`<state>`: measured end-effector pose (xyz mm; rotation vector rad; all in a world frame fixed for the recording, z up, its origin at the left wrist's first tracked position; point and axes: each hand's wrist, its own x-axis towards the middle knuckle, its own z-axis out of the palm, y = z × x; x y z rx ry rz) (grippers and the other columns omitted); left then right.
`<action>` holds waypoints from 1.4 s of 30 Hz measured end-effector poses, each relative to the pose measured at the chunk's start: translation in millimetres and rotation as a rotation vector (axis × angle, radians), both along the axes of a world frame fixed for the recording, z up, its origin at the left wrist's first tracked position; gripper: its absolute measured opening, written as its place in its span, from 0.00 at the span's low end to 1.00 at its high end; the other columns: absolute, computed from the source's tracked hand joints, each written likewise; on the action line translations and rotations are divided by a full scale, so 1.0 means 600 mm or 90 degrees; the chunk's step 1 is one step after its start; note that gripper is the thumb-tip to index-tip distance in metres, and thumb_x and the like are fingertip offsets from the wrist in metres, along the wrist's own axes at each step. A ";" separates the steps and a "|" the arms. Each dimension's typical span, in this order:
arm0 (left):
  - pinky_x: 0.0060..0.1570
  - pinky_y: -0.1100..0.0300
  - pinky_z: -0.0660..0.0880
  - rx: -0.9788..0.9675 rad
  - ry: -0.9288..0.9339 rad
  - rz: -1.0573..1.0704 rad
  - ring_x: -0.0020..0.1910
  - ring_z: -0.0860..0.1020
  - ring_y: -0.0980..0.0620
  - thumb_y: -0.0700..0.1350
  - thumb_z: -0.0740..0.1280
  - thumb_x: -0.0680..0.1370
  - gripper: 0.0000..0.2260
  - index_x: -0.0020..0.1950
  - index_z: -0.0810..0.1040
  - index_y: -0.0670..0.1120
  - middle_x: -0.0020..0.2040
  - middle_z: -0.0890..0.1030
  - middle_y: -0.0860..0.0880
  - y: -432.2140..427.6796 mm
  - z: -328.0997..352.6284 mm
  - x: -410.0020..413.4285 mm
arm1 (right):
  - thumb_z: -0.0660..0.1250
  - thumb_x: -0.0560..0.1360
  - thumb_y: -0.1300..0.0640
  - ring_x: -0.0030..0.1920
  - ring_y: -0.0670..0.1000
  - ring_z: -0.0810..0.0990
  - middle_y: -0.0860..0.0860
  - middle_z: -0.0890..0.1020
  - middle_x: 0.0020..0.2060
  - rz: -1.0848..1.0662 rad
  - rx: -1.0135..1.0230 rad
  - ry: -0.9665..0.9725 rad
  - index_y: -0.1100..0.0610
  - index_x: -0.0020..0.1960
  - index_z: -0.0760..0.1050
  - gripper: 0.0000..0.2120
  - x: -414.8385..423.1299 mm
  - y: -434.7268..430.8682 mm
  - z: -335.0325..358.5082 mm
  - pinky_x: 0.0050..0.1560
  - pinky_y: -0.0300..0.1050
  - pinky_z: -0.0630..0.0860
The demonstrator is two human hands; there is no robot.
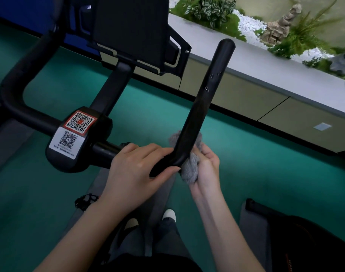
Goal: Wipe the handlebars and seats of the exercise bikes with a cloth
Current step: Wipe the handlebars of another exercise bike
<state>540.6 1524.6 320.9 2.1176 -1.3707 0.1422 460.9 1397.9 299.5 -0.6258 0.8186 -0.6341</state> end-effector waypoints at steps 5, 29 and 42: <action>0.41 0.56 0.71 0.044 0.005 -0.005 0.40 0.79 0.51 0.58 0.61 0.78 0.18 0.55 0.81 0.47 0.45 0.82 0.54 0.002 0.012 -0.004 | 0.61 0.77 0.68 0.53 0.62 0.79 0.67 0.79 0.54 -0.137 -0.022 0.034 0.70 0.57 0.74 0.10 0.028 -0.025 0.004 0.62 0.61 0.73; 0.47 0.50 0.75 0.059 0.215 0.136 0.50 0.80 0.48 0.53 0.58 0.80 0.14 0.58 0.79 0.48 0.52 0.82 0.52 -0.092 0.046 -0.006 | 0.66 0.72 0.64 0.57 0.52 0.77 0.60 0.78 0.54 -0.204 -0.472 0.160 0.51 0.50 0.79 0.11 0.005 0.008 0.005 0.62 0.46 0.73; 0.45 0.51 0.75 0.074 0.233 0.152 0.49 0.79 0.49 0.53 0.57 0.80 0.15 0.58 0.79 0.50 0.50 0.82 0.53 -0.094 0.049 -0.011 | 0.66 0.71 0.75 0.49 0.39 0.76 0.51 0.75 0.47 -0.131 -0.586 0.159 0.54 0.52 0.79 0.18 0.024 -0.071 0.024 0.54 0.31 0.71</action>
